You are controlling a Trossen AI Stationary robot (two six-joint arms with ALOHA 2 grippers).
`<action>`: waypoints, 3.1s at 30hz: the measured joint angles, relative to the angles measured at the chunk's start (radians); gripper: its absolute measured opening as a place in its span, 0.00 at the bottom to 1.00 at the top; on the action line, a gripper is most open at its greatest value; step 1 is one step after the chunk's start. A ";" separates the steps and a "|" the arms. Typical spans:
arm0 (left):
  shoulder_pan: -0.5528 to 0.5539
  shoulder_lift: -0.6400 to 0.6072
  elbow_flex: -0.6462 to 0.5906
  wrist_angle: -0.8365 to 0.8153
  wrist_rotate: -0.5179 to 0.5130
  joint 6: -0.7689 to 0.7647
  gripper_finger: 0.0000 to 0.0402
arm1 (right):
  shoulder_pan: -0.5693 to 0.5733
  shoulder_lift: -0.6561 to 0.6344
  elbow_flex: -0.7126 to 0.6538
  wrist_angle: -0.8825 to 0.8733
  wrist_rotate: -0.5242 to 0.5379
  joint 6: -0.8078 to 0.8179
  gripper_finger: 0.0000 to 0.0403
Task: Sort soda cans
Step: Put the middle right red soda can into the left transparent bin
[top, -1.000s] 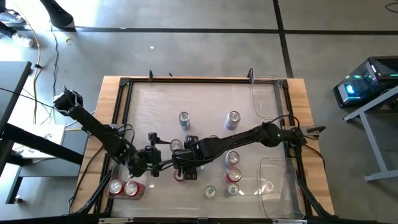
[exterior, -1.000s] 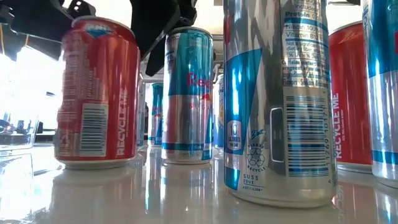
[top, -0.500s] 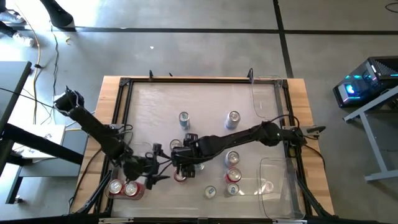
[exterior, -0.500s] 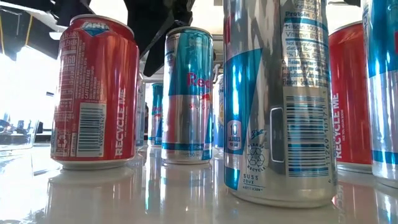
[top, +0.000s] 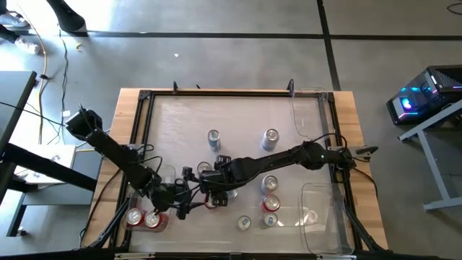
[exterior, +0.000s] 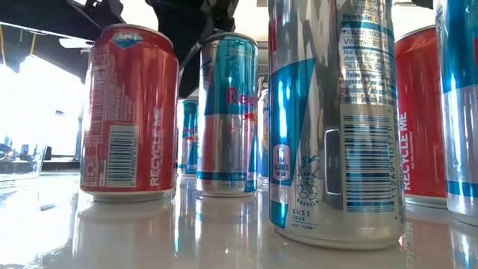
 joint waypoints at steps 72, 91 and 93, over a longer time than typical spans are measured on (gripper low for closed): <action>-0.153 -0.191 0.000 -0.079 -0.081 -0.320 0.86 | 0.173 -0.108 0.036 0.095 0.060 -0.266 0.81; -0.211 -0.148 -0.001 -0.248 -0.076 -0.428 0.86 | 0.076 -0.049 0.034 0.213 -0.153 -0.326 0.81; -0.222 -0.148 -0.001 -0.292 -0.094 -0.460 0.86 | 0.069 -0.034 0.034 0.263 -0.162 -0.324 0.81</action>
